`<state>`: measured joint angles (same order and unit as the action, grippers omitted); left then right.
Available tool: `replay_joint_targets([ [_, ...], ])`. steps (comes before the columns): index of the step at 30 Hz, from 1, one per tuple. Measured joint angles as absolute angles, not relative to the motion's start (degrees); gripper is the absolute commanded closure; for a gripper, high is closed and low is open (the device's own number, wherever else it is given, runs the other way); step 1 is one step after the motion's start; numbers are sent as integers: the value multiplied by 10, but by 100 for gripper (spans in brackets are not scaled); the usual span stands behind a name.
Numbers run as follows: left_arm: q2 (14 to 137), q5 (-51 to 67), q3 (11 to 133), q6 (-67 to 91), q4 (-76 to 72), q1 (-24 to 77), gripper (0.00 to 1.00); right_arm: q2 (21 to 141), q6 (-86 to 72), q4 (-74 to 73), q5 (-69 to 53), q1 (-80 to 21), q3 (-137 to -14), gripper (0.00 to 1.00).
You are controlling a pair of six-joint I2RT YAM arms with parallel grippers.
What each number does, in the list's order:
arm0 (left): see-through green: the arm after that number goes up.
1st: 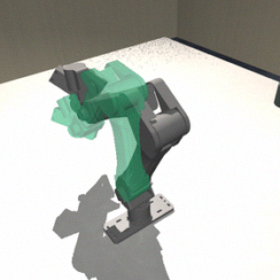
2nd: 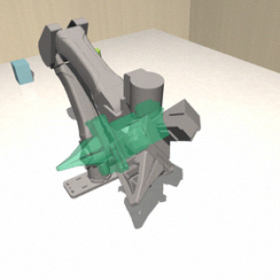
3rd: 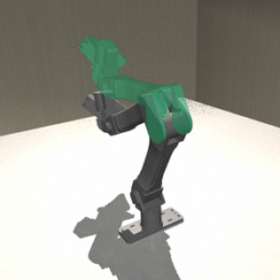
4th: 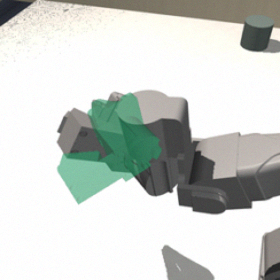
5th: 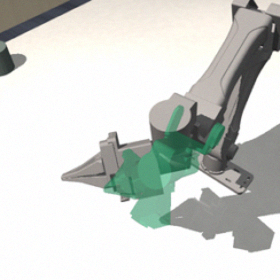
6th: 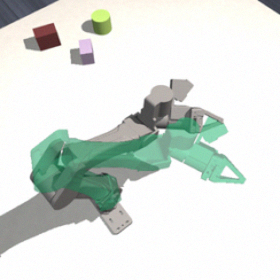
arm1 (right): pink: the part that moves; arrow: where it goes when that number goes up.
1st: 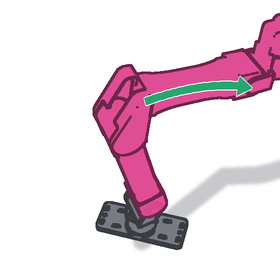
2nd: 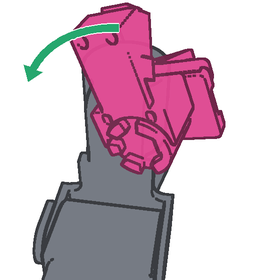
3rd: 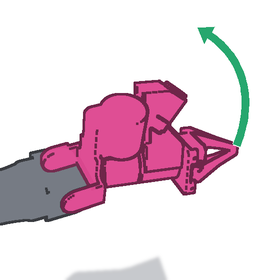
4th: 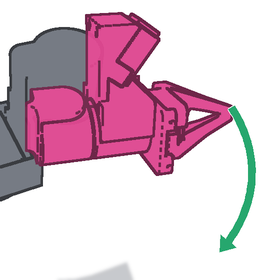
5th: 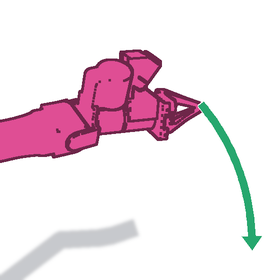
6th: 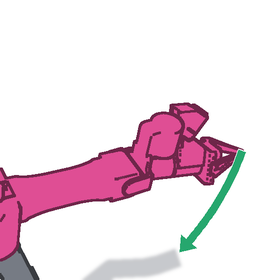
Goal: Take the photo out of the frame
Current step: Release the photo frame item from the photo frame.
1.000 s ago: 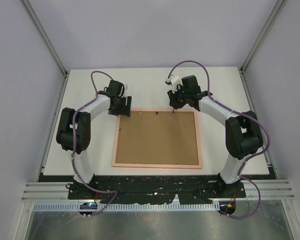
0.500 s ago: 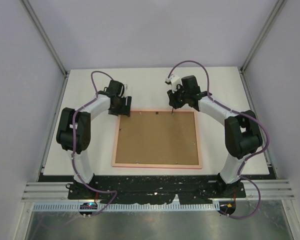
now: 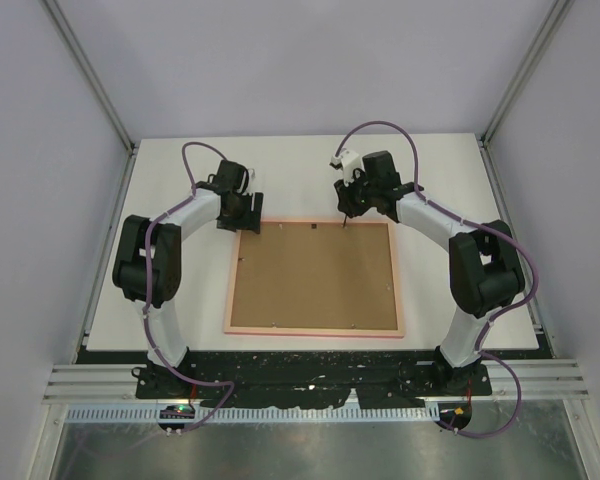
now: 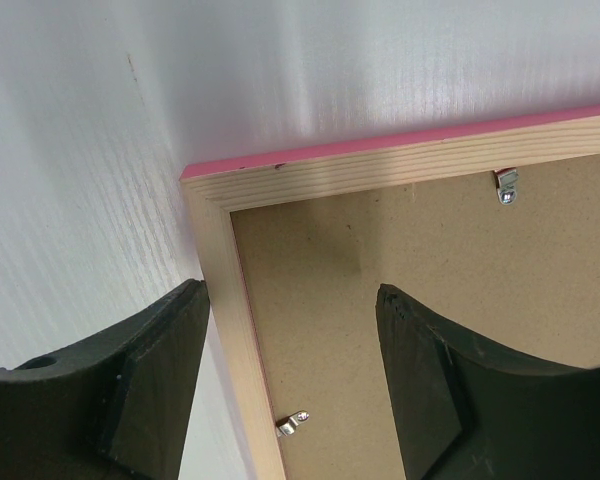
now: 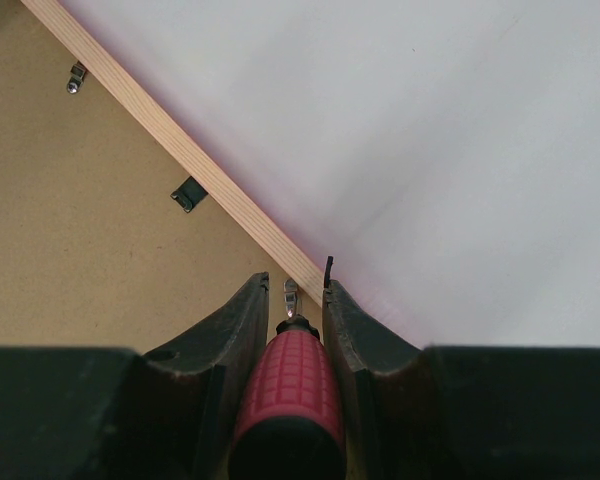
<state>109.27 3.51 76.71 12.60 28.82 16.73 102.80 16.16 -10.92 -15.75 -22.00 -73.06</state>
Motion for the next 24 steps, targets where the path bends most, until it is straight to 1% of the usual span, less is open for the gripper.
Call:
replay_joint_targets([
  [11, 1093, 35, 767, 126, 288, 167, 30, 1028, 171, -107, -145, -222, -727, 92],
  [24, 1093, 35, 767, 126, 289, 167, 30, 1028, 172, -107, -162, -222, -726, 92],
])
